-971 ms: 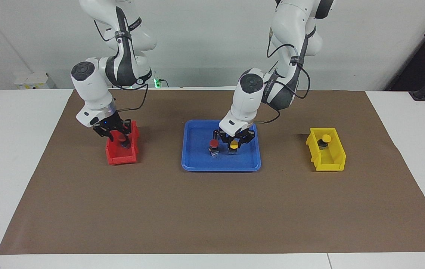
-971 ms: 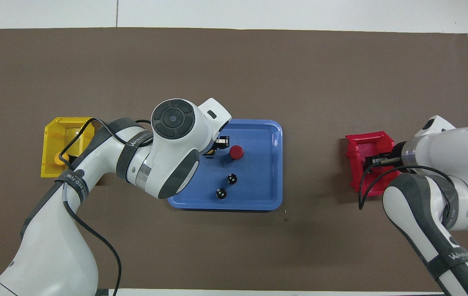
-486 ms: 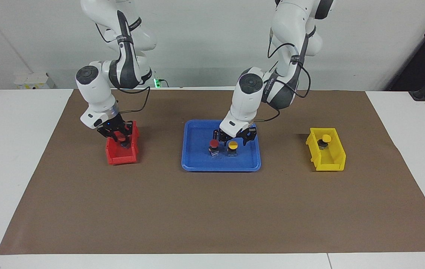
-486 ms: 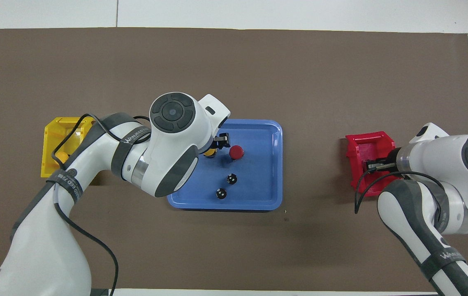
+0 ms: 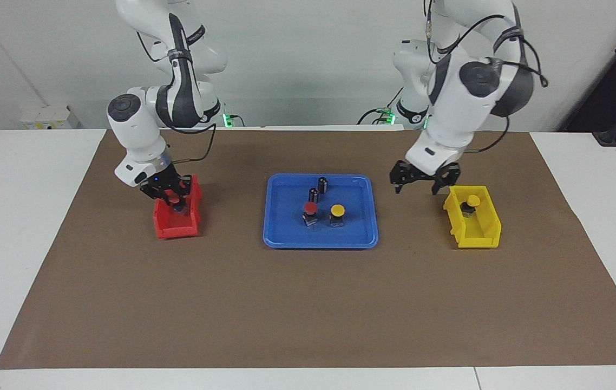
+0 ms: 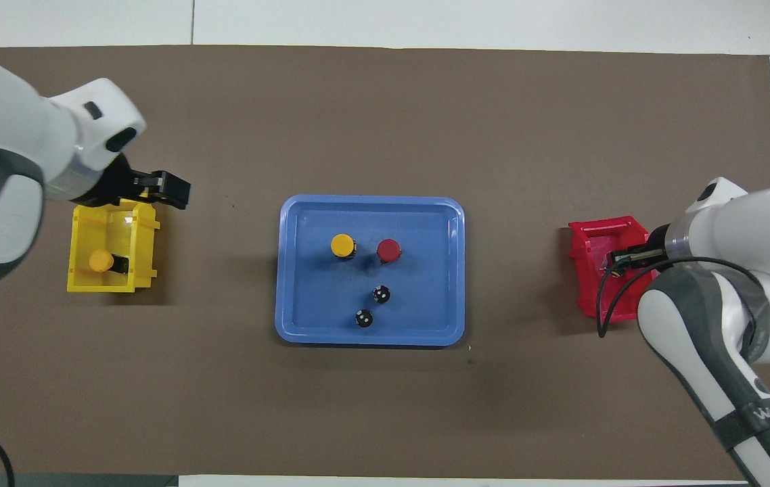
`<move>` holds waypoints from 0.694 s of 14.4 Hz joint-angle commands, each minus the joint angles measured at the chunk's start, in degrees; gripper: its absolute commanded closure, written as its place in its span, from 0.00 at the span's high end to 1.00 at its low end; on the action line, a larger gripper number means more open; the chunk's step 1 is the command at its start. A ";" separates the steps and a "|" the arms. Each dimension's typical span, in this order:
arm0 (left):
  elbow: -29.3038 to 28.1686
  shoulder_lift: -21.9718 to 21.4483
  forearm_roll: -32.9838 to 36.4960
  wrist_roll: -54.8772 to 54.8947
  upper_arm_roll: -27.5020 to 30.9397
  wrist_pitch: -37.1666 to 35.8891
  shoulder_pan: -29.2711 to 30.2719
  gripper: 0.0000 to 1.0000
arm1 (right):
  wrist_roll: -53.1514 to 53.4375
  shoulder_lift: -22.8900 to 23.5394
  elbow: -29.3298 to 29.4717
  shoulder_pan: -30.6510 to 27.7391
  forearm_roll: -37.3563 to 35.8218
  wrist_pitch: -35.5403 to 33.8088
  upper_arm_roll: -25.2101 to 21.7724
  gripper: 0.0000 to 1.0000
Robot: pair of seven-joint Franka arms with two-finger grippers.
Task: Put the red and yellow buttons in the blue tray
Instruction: 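Withdraw the left gripper to the yellow holder while the right gripper lifts red, then place the red button in the tray while the left gripper grasps yellow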
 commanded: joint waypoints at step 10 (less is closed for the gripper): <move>-20.10 -3.05 0.32 14.00 -0.60 20.36 13.60 0.77 | 42.66 17.82 20.22 26.31 -0.81 2.13 0.42 0.25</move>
